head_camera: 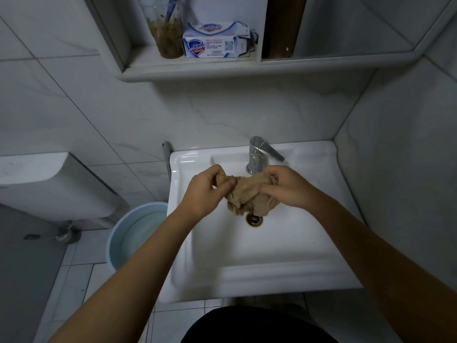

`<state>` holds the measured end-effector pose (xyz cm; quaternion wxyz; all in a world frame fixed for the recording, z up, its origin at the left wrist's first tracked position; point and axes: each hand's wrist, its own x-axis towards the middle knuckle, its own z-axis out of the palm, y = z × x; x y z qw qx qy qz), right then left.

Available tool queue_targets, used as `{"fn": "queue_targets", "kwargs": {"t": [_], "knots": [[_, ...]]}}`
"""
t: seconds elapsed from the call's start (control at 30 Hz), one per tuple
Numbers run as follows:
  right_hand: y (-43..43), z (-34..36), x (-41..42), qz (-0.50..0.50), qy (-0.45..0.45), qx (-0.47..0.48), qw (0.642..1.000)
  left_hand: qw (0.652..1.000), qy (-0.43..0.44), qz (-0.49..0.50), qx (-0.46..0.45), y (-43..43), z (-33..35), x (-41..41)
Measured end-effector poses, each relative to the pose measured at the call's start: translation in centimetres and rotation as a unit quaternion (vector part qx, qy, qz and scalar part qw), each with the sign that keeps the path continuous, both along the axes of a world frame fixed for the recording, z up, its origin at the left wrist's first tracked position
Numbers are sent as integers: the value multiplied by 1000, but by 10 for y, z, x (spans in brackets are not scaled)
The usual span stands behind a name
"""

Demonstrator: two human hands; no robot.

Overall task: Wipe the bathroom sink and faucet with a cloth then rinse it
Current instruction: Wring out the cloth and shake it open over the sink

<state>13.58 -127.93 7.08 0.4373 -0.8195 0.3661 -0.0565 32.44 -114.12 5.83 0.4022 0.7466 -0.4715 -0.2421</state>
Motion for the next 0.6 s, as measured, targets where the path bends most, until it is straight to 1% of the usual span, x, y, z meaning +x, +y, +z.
{"fn": "queue_targets", "kwargs": {"t": [0.07, 0.1, 0.13, 0.2, 0.23, 0.27, 0.33, 0.4, 0.47, 0.53, 0.6], "knots": [[-3, -11, -8, 20, 75, -103, 992, 996, -90, 5, 9, 2, -3, 2], [-4, -17, -13, 25, 112, -137, 984, 992, -121, 17, 9, 3, -5, 6], [-7, -23, -18, 20, 128, -145, 981, 989, -148, 28, 10, 5, -6, 10], [-12, -35, -26, -4, 103, -115, 988, 984, -173, 36, 27, 8, -9, 16], [-13, -38, -28, -17, 74, -91, 993, 986, -162, 35, 33, 9, -11, 18], [-15, -39, -29, -25, 48, -65, 996, 990, -133, 43, 34, 10, -13, 18], [-20, -38, -33, -38, 18, -30, 999, 996, -33, 80, 11, 10, -10, 20], [-25, -37, -38, -59, 5, -37, 998, 986, 81, 142, -21, 10, -4, 20], [-27, -30, -38, -80, -18, -74, 994, 968, 150, 198, -47, 10, 0, 19], [-25, -13, -33, -97, -77, -94, 988, 960, 161, 216, -76, 10, 6, 20], [-25, 12, -32, -113, -142, -116, 976, 959, 135, 221, -112, 12, 16, 20]]}}
